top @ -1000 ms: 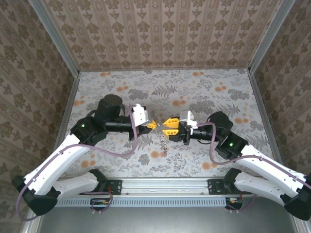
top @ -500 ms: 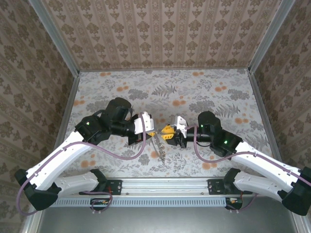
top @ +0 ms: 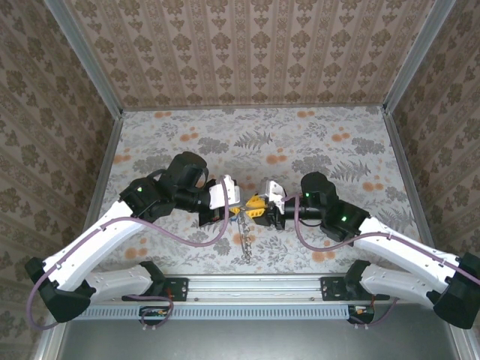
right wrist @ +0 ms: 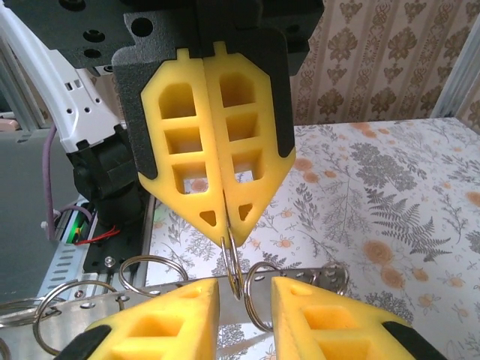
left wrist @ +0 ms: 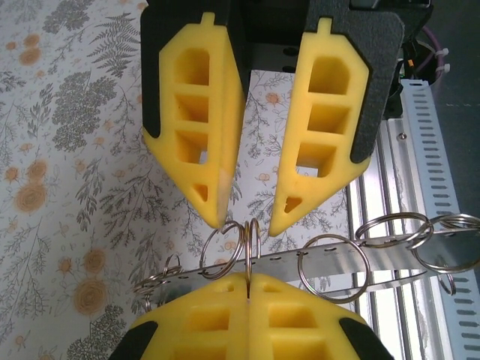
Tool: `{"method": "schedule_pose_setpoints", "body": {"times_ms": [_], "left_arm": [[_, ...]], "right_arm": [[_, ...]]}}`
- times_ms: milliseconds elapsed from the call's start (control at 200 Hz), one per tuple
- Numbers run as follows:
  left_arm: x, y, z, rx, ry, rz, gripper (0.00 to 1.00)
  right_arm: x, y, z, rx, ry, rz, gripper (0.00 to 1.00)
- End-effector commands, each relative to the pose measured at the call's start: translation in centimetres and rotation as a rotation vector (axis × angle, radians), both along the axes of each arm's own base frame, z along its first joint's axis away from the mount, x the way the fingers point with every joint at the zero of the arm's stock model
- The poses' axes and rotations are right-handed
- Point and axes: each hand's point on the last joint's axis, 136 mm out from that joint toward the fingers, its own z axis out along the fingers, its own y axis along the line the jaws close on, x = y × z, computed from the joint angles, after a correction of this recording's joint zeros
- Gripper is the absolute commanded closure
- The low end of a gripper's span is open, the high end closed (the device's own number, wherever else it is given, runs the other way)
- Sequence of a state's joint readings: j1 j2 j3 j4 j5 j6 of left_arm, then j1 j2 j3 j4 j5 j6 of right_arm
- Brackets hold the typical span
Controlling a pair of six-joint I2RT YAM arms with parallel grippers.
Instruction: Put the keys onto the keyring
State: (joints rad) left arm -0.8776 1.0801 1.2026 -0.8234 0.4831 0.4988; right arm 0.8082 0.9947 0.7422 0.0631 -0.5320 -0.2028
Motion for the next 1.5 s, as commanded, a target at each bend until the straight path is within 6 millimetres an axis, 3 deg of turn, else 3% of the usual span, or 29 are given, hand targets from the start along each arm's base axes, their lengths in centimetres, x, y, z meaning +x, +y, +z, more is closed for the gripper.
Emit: {"method": "schedule_pose_setpoints", "body": {"times_ms": [0,115,260,400,525,640,800,1250,1495], "left_arm": [[-0.5,-0.7,1.8,-0.047,-0.029,-0.050,1.00],[-0.5,-0.8,1.8,-0.047,-0.028,-0.053,1.00],[-0.5,-1.0,1.9,-0.059,-0.027,-0.054,1.00],[-0.2,-0.9,2.0,-0.109,-0.028,-0.021,1.00],[-0.3,-0.6,2.7,-0.227,0.017,0.006,0.88],[-0.8,-0.6,3.8,-0.351,0.058,-0.005,0.86],[-1.0,-0.7,4.4,-0.411,0.064,-0.010,0.85],[-0.6,-1.1,5.6,-0.490,0.045,-0.024,0.75],[-0.3,-0.4,6.8,-0.530,0.035,-0.017,0.76]], "right_arm": [[-0.3,0.7,2.2,0.049,-0.032,0.036,0.74],[-0.5,0.9,2.4,0.055,-0.032,0.051,0.79],[-0.5,1.1,2.2,0.052,-0.029,0.057,1.00],[-0.4,0.8,2.4,0.078,-0.044,0.033,1.00],[-0.6,0.1,4.1,0.190,-0.054,0.013,1.00],[-0.7,-0.4,5.9,0.307,-0.044,0.019,1.00],[-1.0,-0.1,6.9,0.393,-0.011,0.058,1.00],[-1.4,0.3,6.9,0.426,0.025,0.098,1.00],[-1.4,0.2,6.7,0.415,0.021,0.098,1.00]]}}
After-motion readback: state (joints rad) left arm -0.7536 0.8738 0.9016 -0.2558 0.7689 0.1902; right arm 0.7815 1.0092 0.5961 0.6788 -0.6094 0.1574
